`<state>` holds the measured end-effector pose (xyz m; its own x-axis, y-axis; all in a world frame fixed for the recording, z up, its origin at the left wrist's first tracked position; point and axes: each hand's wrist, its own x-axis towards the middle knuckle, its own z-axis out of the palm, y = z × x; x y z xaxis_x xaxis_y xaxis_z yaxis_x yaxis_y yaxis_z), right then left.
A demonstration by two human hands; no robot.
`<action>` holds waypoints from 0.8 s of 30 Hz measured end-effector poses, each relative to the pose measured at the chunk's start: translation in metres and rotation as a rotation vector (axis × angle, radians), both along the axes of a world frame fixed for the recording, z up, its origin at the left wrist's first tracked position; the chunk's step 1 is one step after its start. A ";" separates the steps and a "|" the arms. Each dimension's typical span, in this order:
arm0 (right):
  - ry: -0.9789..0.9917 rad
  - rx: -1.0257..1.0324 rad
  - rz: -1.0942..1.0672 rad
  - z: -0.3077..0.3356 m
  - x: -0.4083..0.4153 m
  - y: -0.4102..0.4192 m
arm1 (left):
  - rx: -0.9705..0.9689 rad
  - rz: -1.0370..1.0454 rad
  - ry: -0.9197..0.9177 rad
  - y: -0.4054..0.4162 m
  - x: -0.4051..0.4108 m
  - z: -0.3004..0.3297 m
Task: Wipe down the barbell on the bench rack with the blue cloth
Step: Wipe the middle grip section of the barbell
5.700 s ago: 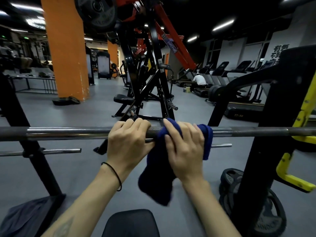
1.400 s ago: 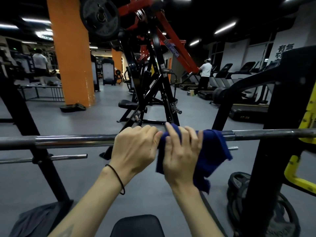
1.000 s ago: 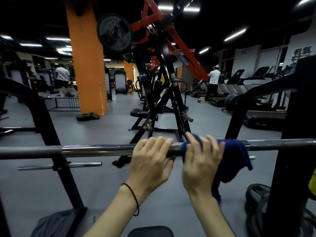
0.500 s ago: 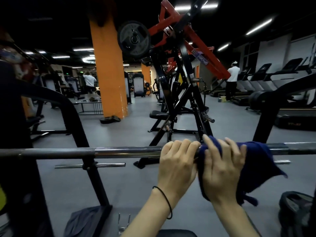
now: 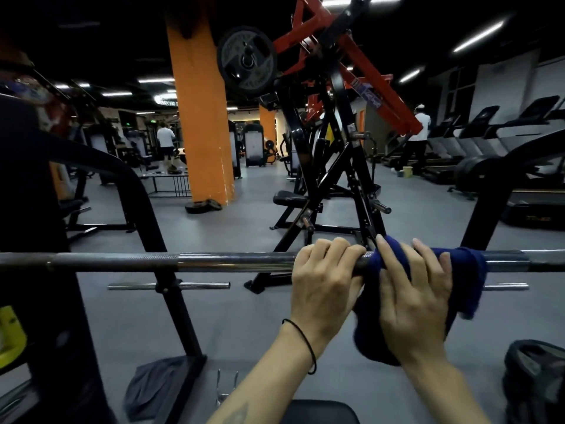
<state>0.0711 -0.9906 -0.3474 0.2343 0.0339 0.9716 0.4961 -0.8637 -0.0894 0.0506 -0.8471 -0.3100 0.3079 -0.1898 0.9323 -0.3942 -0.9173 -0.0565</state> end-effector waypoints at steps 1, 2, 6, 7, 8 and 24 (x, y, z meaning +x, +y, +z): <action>-0.035 -0.096 -0.017 0.002 0.003 -0.017 | -0.004 -0.001 -0.001 0.001 0.000 0.001; -0.053 -0.139 -0.047 0.005 0.006 -0.035 | -0.009 -0.008 -0.008 0.003 0.001 0.002; 0.004 0.152 -0.146 0.006 0.017 -0.067 | 0.005 -0.038 -0.095 0.007 0.005 0.002; 0.021 0.249 -0.148 0.005 0.019 -0.057 | 0.011 -0.041 -0.114 0.008 0.007 0.002; 0.034 0.326 -0.138 0.006 0.019 -0.043 | 0.020 -0.047 -0.125 0.008 0.008 0.003; 0.025 0.302 -0.118 0.011 0.017 -0.017 | 0.193 0.013 0.209 0.014 -0.001 0.033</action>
<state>0.0878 -1.0074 -0.3360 0.2431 -0.2834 0.9277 0.3887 -0.8478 -0.3608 0.0498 -0.8326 -0.2774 0.4929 -0.3525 0.7955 -0.4035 -0.9026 -0.1499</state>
